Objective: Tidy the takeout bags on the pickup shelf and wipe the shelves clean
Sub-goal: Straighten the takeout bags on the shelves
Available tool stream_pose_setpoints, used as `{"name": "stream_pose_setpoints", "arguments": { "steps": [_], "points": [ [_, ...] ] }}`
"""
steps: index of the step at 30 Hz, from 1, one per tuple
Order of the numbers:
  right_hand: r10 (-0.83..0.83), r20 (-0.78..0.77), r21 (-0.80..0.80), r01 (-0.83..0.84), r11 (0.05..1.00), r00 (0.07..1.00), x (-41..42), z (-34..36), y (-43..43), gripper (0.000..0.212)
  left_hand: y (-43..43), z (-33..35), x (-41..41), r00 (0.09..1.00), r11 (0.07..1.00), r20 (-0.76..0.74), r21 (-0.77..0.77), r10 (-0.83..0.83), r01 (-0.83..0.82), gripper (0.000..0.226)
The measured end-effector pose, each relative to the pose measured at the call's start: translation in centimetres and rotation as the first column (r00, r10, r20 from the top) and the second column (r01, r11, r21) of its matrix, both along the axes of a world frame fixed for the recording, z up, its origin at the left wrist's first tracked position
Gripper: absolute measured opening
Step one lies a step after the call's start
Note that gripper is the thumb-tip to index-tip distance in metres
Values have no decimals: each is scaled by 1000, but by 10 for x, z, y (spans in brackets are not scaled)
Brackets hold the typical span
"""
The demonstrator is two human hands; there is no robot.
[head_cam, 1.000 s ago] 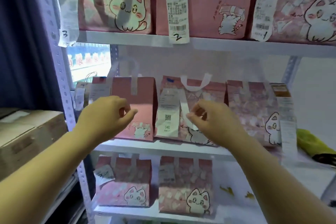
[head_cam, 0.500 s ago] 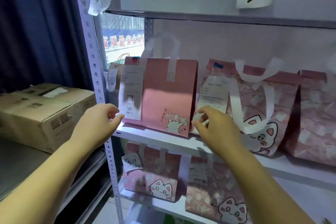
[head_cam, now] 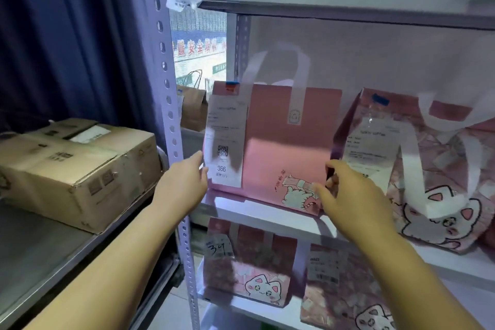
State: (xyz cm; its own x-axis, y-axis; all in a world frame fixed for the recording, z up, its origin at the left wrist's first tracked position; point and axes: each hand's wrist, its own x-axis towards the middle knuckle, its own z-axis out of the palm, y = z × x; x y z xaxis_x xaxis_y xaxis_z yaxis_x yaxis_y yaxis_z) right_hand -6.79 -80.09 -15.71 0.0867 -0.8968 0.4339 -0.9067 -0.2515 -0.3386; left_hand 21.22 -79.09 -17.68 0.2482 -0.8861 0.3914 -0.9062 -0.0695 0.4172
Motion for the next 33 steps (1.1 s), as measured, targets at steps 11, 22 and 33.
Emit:
{"name": "stream_pose_setpoints", "arguments": {
  "steps": [11, 22, 33],
  "points": [
    [-90, 132, 10, 89, 996, 987, 10, -6, -6, 36, -3, -4, 16, 984, 986, -77, -45, -163, 160, 33],
    [-127, 201, 25, 125, 992, 971, 11, -7, 3, 44, 7, 3, 21, 991, 988, -45, -96, -122, 117, 34],
    [-89, 343, -65, 118, 991, 935, -31, -11, 36, 18, 24, 31, -16, 968, 951, -41, -200, -249, 237, 18]
  ]
}}
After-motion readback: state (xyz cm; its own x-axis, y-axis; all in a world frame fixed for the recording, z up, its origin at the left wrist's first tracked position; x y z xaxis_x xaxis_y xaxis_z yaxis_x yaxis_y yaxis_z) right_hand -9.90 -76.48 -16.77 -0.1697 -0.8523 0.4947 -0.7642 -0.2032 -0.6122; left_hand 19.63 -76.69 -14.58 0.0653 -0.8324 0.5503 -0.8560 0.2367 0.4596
